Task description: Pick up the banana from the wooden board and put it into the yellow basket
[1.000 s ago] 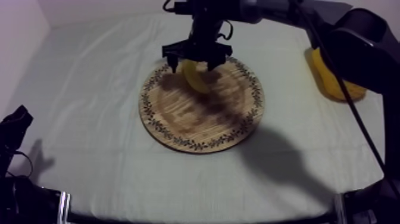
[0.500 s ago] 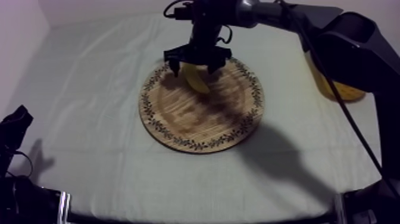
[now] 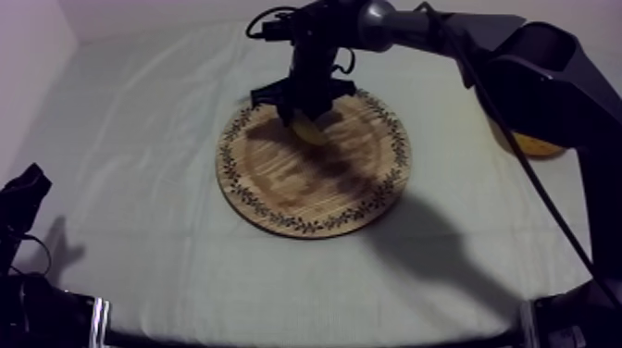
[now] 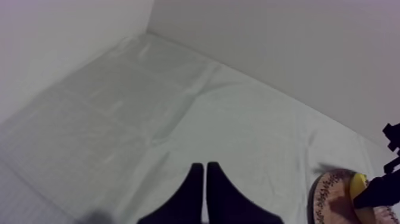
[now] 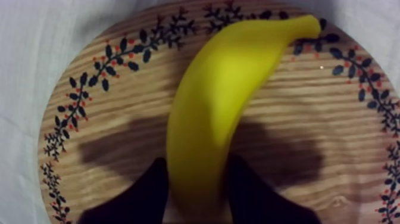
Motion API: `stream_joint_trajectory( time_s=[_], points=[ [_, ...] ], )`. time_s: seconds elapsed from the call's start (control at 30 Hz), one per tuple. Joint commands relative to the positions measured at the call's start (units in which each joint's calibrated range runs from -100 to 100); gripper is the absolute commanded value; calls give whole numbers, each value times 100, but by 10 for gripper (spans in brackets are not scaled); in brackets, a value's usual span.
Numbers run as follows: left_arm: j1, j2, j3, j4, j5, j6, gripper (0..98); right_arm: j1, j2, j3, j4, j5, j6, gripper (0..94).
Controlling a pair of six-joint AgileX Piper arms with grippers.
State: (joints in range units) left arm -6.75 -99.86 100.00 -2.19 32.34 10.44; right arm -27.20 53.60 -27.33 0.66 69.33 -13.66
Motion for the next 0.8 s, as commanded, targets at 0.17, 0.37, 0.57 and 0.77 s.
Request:
stream_joint_trajectory(
  time_s=[0.17,0.37,0.57,0.77],
  points=[
    [-2,4,0,2,0,-1,1,47,-491,364,-88,-18,93,217],
    [-2,4,0,2,0,-1,1,79,-1357,1118,-15,-251,62,227],
    [-2,4,0,2,0,3,1,267,-2362,1777,53,-317,16,228],
    [-2,4,0,2,0,3,1,674,-3637,2622,-13,-367,83,232]
  ],
)
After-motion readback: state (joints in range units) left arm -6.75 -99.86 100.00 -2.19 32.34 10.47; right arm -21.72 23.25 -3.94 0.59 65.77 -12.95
